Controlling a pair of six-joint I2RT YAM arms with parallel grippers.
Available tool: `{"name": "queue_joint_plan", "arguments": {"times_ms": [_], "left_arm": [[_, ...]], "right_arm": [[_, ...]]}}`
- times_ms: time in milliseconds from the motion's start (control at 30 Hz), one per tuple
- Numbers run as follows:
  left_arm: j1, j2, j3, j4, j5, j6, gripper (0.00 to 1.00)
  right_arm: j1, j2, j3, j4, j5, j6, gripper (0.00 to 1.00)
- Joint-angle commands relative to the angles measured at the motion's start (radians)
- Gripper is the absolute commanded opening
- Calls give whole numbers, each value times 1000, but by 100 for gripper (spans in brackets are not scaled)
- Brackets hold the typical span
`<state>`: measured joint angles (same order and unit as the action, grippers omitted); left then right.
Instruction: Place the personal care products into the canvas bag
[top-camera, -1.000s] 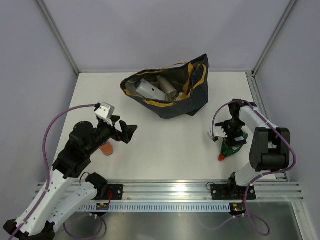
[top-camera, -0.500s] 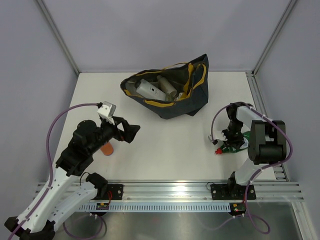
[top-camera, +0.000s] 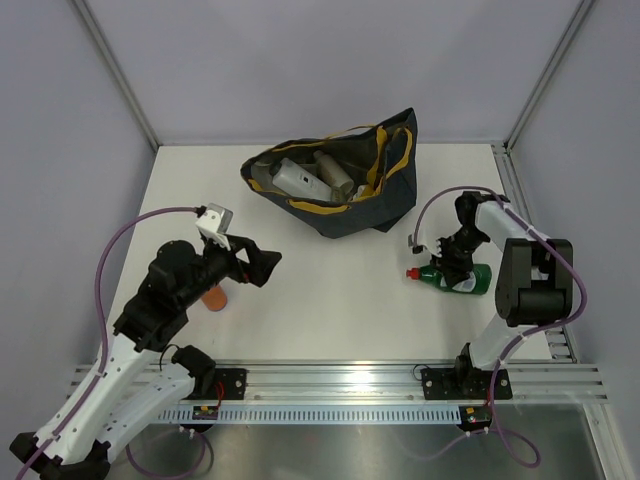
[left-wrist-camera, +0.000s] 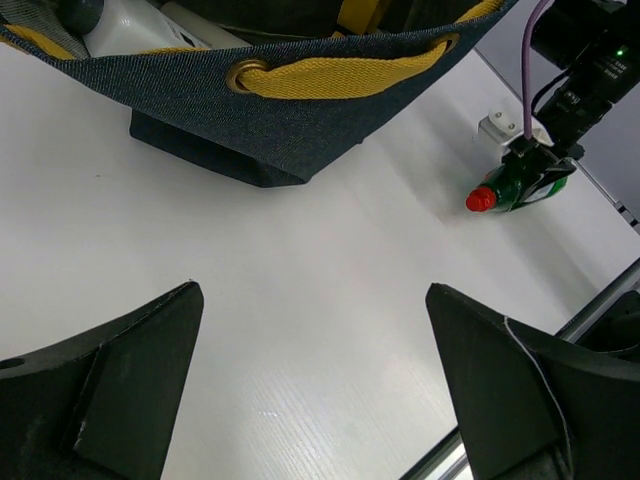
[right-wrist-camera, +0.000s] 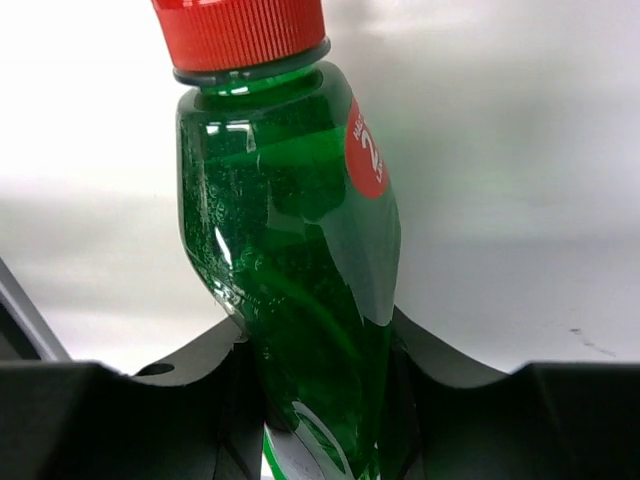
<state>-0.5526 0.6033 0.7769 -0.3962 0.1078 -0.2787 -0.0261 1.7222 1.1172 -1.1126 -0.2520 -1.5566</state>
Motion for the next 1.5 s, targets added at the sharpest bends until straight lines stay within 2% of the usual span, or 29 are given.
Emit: {"name": "queue_joint_plan", "arguments": {"times_ms": [0,333,433,500,567,633,667,767,933,1033,1167,1367,1467], "left_arm": [[3,-17,1,37,-8,-14,99],[3,-50,1,28,-75,-20,99],[3,-57,2,28,-130,-28,99],[3,-60,4,33,-157,-34,99],[3,-59,10,30,-187,-43,99],[3,-59,18,17,-220,-56,99],[3,-57,24,2,-232,-72,99],[3,-66,28,-26,-278,-100,99],[3,-91,13,-58,-347,-151,99],[3,-111,9,-87,-394,-166,99],[3,-140,-2,-156,-474,-212,99],[3,-166,4,-269,-649,-339,99],[3,-157,33,-342,-723,-399,99]], "right_arm": [[5,-105,102,-42,-231,79,0],[11,-263,254,-194,-673,208,0],[66,-329,335,-150,-782,335,0],[159,-369,386,-61,-782,519,0],[268,-411,421,118,-727,728,0],[322,-363,553,197,-693,840,0],[351,-342,632,238,-679,972,0],[383,-253,770,397,-606,1149,0],[477,-50,964,523,-411,1253,0],[529,52,1047,536,-272,1203,0],[549,145,1084,522,-202,1076,0],[586,175,969,432,-40,752,0],[588,178,909,431,81,658,0]]}}
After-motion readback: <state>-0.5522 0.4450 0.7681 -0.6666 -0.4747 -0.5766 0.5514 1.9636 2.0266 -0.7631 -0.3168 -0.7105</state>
